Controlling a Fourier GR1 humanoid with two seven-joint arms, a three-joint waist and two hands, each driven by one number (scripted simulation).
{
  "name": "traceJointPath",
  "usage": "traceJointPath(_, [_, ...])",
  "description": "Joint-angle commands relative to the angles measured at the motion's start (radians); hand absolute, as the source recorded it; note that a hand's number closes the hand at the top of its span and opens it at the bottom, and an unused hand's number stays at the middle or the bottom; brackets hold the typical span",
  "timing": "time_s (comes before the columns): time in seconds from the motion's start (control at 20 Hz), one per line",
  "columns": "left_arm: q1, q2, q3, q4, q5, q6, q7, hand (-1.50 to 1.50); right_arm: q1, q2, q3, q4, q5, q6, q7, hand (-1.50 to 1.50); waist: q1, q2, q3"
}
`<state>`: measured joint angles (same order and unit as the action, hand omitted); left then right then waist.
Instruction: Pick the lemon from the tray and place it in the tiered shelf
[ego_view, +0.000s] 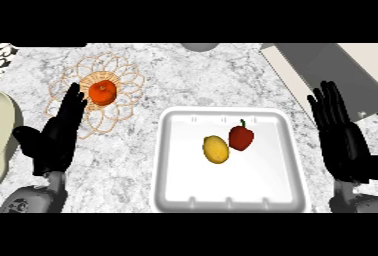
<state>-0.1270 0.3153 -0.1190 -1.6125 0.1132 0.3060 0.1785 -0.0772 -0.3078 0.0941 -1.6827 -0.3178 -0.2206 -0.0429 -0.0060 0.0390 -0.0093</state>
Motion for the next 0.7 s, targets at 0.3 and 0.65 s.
traceJointPath(0.3, [0.090,-0.015,0.017,0.144,0.109,-0.097,0.106,0.00,-0.001,-0.378,-0.041,0.188,0.367,0.033,0.006,1.50,-0.001,-0.004,-0.013])
traceJointPath(0.65, [0.099,0.011,0.075,0.243,0.183,-0.227,0.074,0.00,-0.090,-0.167,-0.012,0.446,0.217,0.187,-0.179,-1.50,0.021,-0.034,0.010])
